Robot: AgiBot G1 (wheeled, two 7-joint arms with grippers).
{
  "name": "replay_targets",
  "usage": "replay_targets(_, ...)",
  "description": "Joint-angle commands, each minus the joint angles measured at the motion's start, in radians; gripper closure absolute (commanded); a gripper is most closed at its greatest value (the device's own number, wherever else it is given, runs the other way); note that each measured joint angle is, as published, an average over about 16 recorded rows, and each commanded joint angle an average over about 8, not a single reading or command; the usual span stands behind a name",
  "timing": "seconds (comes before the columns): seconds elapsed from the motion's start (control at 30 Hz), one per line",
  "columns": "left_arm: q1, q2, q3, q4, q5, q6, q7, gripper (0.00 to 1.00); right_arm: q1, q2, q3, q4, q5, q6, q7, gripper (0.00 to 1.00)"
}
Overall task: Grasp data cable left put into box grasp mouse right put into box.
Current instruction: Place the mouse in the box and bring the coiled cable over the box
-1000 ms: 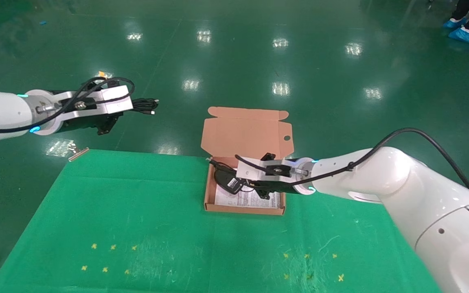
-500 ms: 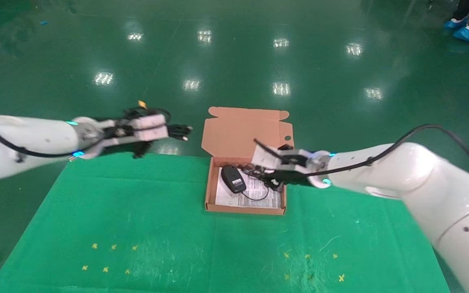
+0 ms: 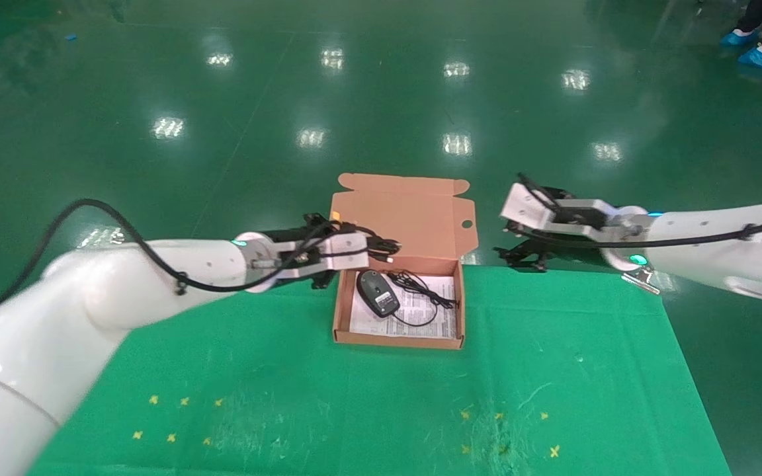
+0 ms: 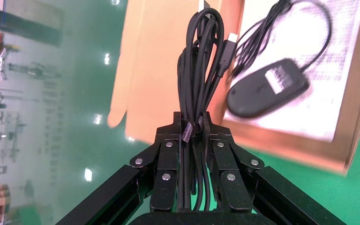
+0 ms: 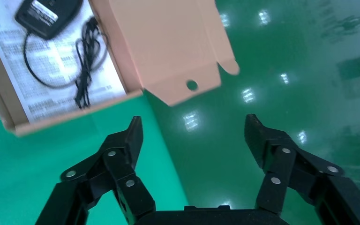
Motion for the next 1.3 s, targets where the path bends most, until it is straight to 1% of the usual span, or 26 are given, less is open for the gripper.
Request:
replay_targets(0.03,0.003,0.036,0.002,0.053,-0.029,-0.028,0.047,1.00,-0.001,0.038,0.001,0.033,-0.003,-0.007,0.011,0.00)
replay_targets(0.17,0.015,0.048,0.047,0.068,-0.129,-0.066,0.114,1.00,-0.015,0.102,0.000,0.111,-0.014,-0.013,0.057,0.00)
replay_targets(0.3,0.019,0.051,0.105,0.070,-0.227,-0.103,0.160,1.00,-0.027,0.152,-0.006,0.185,-0.035,-0.018,0.110,0.00)
replay_targets(0.53,0.007,0.053,0.210,0.077,-0.372,-0.142,0.200,1.00,-0.037,0.196,-0.024,0.277,-0.089,-0.018,0.207,0.00)
replay_targets(0.57,0.006,0.053,0.221,0.078,-0.387,-0.144,0.202,0.98,-0.038,0.198,-0.025,0.285,-0.095,-0.017,0.216,0.00)
replay_targets(0.7,0.000,0.054,0.262,0.086,-0.442,-0.153,0.208,0.48,-0.041,0.209,-0.031,0.312,-0.114,-0.015,0.247,0.00)
replay_targets(0.8,-0.002,0.055,0.276,0.091,-0.459,-0.157,0.209,0.11,-0.042,0.213,-0.033,0.321,-0.120,-0.015,0.254,0.00)
replay_targets(0.83,-0.002,0.055,0.279,0.092,-0.463,-0.158,0.209,0.00,-0.042,0.214,-0.033,0.324,-0.121,-0.015,0.256,0.00)
replay_targets(1.07,-0.003,0.053,0.271,0.089,-0.451,-0.156,0.209,0.00,-0.042,0.210,-0.033,0.316,-0.119,-0.014,0.251,0.00)
replay_targets(1.3,0.000,0.027,0.267,0.051,-0.458,-0.155,0.201,0.00,-0.037,0.209,-0.029,0.319,-0.118,-0.009,0.247,0.00)
